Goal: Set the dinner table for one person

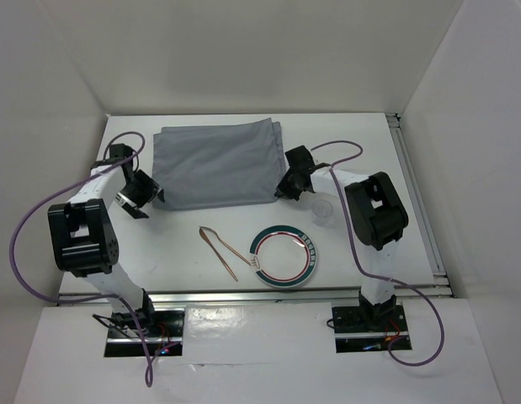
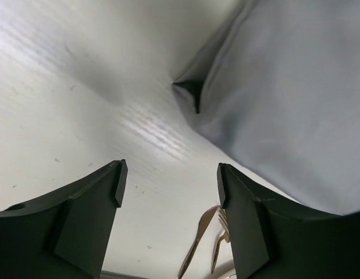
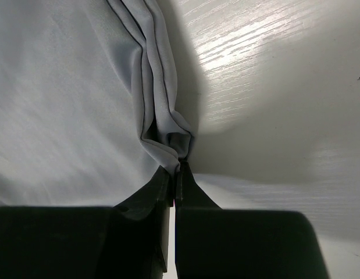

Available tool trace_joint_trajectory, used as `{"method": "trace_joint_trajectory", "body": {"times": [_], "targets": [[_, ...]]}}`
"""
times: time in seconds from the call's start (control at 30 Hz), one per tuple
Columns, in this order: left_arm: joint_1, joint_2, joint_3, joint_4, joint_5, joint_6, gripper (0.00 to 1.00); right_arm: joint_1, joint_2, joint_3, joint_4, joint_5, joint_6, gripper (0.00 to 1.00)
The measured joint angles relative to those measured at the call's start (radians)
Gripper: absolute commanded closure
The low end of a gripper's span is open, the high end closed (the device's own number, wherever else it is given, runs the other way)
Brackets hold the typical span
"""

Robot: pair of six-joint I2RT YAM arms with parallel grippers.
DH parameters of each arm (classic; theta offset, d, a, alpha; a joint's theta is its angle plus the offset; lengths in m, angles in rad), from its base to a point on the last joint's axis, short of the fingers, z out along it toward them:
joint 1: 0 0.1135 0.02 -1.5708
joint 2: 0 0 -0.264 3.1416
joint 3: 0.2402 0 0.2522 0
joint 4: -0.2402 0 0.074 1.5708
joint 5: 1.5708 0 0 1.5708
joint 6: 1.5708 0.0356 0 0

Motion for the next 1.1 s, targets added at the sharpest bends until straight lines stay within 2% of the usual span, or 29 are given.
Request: {"method": "trace_joint_trajectory", "body": {"times": [0.1,0.23,0.5,0.87,0.9,0.97,1.0,1.1], "targets": [[0.023,-0.018,-0.043,0.004,0.016,-0.001,0.22,0.001,0.0,0.0,0.0,0.003,0.0,1.0],[0.038,-0.016,-0.061,0.026,0.03,-0.017,0.35,0.001,0.0,0.0,0.0,0.003,-0.001,1.0],[0.044,0.009,-0.078,0.12,0.068,-0.053,0.36,0.001,0.0,0.0,0.0,0.002,-0.004,1.0],[0.054,0.087,-0.097,0.193,0.073,-0.103,0.5,0.001,0.0,0.0,0.001,0.002,-0.004,1.0],[0.055,0.089,-0.097,0.194,0.072,-0.106,0.5,0.001,0.0,0.0,0.002,0.002,-0.004,1.0],[0.055,0.094,-0.092,0.195,0.074,-0.109,0.41,0.001,0.0,0.0,0.002,0.002,-0.004,0.95],[0.055,0.096,-0.088,0.197,0.078,-0.113,0.34,0.001,0.0,0.0,0.002,0.002,-0.004,0.86],[0.053,0.096,-0.081,0.21,0.078,-0.129,0.31,0.001,0.0,-0.002,0.005,0.0,-0.004,0.76]]}}
